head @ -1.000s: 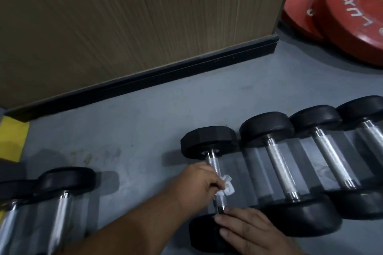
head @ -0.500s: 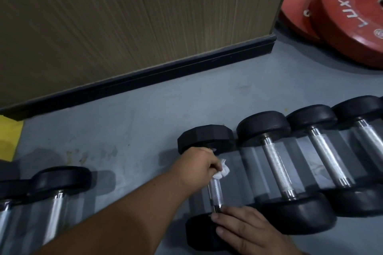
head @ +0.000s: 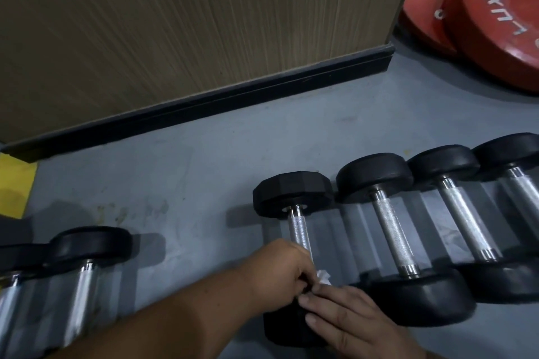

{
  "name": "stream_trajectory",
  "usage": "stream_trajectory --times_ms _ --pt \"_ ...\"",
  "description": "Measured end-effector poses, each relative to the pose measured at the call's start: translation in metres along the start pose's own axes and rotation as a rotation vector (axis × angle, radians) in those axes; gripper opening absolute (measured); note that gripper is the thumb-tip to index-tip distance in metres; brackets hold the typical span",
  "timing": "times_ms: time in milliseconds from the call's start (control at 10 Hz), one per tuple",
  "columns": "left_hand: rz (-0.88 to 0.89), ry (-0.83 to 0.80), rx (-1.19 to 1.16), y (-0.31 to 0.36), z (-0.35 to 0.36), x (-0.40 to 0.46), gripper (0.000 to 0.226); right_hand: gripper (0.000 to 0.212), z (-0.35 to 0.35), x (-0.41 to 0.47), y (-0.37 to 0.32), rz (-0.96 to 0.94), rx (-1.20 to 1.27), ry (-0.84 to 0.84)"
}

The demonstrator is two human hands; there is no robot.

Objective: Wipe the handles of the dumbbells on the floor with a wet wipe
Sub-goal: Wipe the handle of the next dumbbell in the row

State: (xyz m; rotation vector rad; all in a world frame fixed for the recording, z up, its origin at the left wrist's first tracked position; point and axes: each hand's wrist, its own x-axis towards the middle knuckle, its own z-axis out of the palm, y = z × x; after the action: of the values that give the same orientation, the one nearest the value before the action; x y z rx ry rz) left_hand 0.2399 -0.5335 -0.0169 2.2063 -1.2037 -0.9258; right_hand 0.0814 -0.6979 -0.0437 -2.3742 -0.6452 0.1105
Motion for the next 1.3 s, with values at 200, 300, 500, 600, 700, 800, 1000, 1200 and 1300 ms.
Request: stream_trajectory --times_ms 200,300,500,600,700,800,1000,1200,1300 --pt "-0.095 0.151 0.023 -0.005 -0.016 0.021 0.021 0.043 0.018 -0.016 0.019 -0.014 -0.158 0.106" --pt "-0.155 0.257 -0.001 -0.016 -0.022 0.029 0.023 0.04 0.012 -0.009 0.019 -0.131 -0.188 0.165" --pt "-0.236 0.388 -0.067 -0.013 -0.015 0.029 0.021 0.045 0.017 -0.008 0.021 -0.166 -0.174 0.198" --pt "-0.174 0.181 -0.076 -0.005 -0.002 0.009 0.02 0.05 0.022 -0.007 0.02 -0.154 -0.138 0.248" --pt "-0.156 0.037 -0.14 -0.002 0.004 -0.005 0.02 0.05 0.022 -0.006 0.02 -0.121 -0.101 0.248" --pt "-0.12 0.008 -0.083 0.001 0.004 -0.007 0.021 0.053 0.022 -0.006 0.018 -0.113 -0.087 0.254" --pt "-0.134 0.258 0.04 -0.004 -0.014 0.019 0.019 0.044 0.018 -0.007 0.013 -0.105 -0.099 0.267" --pt "-0.255 0.468 0.015 -0.008 -0.013 0.035 0.019 0.042 0.017 -0.007 0.01 -0.109 -0.049 0.25" --pt "-0.253 0.463 -0.053 -0.004 -0.006 0.028 0.019 0.04 0.017 -0.006 0.009 -0.113 -0.057 0.276"
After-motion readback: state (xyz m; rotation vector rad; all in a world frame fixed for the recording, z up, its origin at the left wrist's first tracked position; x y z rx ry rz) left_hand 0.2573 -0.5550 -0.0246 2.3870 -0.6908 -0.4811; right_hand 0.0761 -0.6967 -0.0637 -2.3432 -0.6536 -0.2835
